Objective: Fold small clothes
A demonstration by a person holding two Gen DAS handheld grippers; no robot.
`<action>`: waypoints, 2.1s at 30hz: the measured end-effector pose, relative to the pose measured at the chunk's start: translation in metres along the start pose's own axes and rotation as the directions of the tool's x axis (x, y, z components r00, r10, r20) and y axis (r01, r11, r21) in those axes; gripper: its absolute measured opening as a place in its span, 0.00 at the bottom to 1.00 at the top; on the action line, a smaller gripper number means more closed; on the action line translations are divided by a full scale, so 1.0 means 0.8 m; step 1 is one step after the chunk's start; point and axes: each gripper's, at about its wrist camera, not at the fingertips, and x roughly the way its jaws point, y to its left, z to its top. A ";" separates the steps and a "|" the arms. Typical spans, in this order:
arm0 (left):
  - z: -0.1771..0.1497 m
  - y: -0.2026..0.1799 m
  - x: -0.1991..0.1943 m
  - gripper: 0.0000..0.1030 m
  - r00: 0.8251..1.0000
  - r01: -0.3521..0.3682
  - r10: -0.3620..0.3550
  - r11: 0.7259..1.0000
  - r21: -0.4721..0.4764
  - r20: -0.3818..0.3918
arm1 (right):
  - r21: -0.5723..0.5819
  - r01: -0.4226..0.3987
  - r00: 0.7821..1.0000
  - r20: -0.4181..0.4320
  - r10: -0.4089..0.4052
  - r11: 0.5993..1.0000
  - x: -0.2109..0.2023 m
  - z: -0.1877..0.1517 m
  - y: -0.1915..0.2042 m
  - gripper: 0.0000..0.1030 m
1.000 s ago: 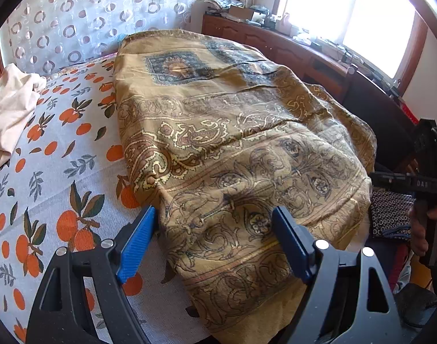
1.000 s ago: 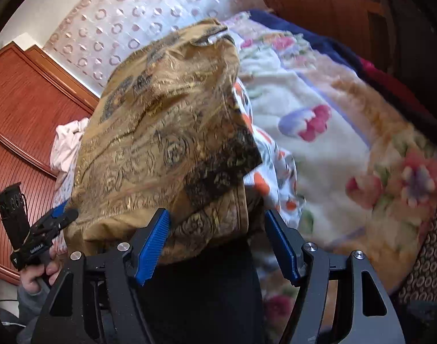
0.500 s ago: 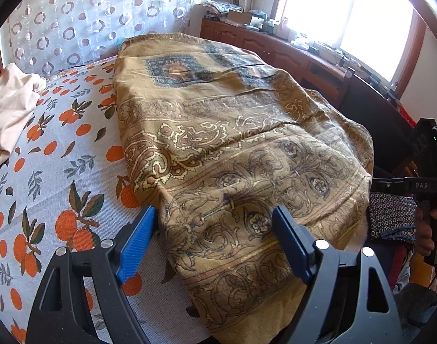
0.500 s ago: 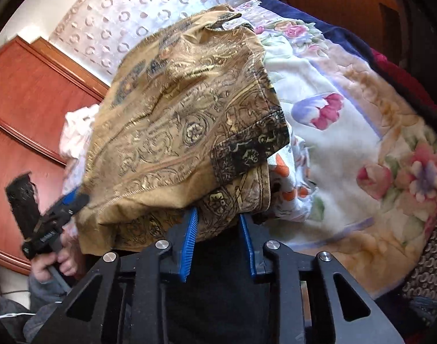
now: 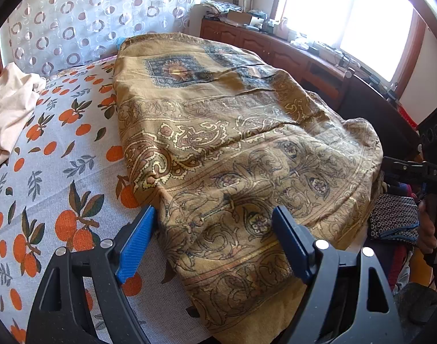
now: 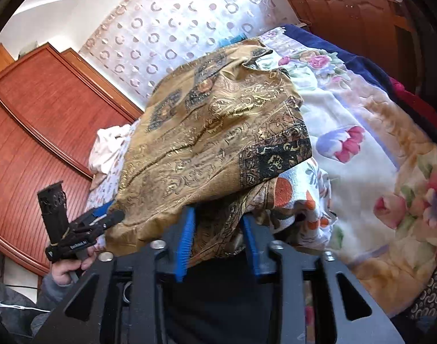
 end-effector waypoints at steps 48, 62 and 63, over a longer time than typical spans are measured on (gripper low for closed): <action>0.035 0.004 -0.173 0.03 0.968 0.139 -0.131 0.990 -0.023 0.215 | -0.265 0.092 0.963 0.270 -0.017 0.960 -0.032 0.074 0.118 0.04; 0.052 -0.013 -0.258 0.03 0.925 0.230 -0.231 0.972 0.039 0.301 | -0.357 0.064 0.957 0.286 0.044 0.932 -0.087 0.053 0.132 0.04; 0.052 -0.012 -0.263 0.03 0.921 0.240 -0.240 0.970 0.036 0.306 | -0.362 0.062 0.958 0.284 0.047 0.930 -0.092 0.052 0.133 0.04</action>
